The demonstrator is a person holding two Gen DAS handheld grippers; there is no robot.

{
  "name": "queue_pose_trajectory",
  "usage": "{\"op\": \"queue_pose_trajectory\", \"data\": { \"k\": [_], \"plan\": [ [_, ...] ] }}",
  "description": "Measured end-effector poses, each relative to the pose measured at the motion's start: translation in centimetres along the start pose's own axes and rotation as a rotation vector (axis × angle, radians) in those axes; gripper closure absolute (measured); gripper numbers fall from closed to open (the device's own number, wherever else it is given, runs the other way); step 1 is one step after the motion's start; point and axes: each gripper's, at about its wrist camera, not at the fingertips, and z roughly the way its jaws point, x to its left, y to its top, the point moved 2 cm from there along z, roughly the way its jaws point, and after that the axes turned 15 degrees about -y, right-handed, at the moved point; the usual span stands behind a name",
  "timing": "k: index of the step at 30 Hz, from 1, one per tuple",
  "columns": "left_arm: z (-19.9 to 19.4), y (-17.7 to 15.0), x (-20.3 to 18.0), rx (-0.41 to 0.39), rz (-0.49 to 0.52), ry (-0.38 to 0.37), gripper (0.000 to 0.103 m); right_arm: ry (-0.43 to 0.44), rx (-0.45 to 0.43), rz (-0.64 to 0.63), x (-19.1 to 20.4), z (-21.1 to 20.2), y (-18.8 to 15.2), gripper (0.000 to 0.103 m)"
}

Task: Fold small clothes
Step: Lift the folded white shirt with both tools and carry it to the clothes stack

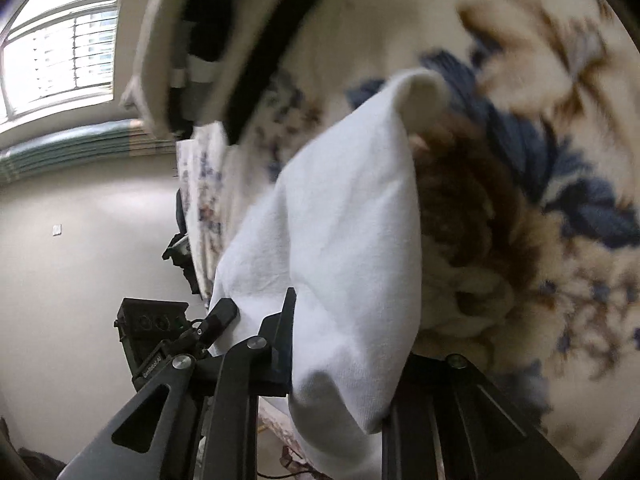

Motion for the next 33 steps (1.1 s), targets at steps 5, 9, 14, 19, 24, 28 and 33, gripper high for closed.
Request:
{"op": "queue_pose_trajectory", "data": {
  "k": [5, 9, 14, 19, 24, 28, 33],
  "plan": [
    [-2.2, 4.1, -7.6, -0.038, 0.059, -0.031, 0.085, 0.006, -0.04, -0.073, 5.1, -6.0, 1.6, 0.084],
    [-3.1, 9.3, -13.1, -0.087, 0.122, -0.044, 0.084, 0.015, -0.091, -0.135, 10.9, -10.8, 5.3, 0.084],
    [-2.8, 19.7, -18.0, -0.163, 0.174, -0.053, 0.084, 0.033, -0.183, -0.211, 20.5, -14.3, 14.1, 0.084],
    [-1.0, 29.8, -18.4, -0.211, 0.215, -0.015, 0.084, 0.035, -0.24, -0.264, 27.4, -14.2, 24.0, 0.084],
    [2.5, 33.5, -11.7, -0.159, 0.172, 0.076, 0.083, -0.008, -0.206, -0.257, 29.6, -8.9, 31.6, 0.084],
    [5.0, 33.4, -7.9, -0.082, 0.132, 0.175, 0.08, -0.13, -0.141, -0.223, 26.7, -3.8, 34.0, 0.084],
    [4.5, 32.4, -9.0, -0.102, 0.135, 0.241, 0.075, -0.296, -0.123, -0.182, 25.6, -3.0, 34.1, 0.057]
  ]
}}
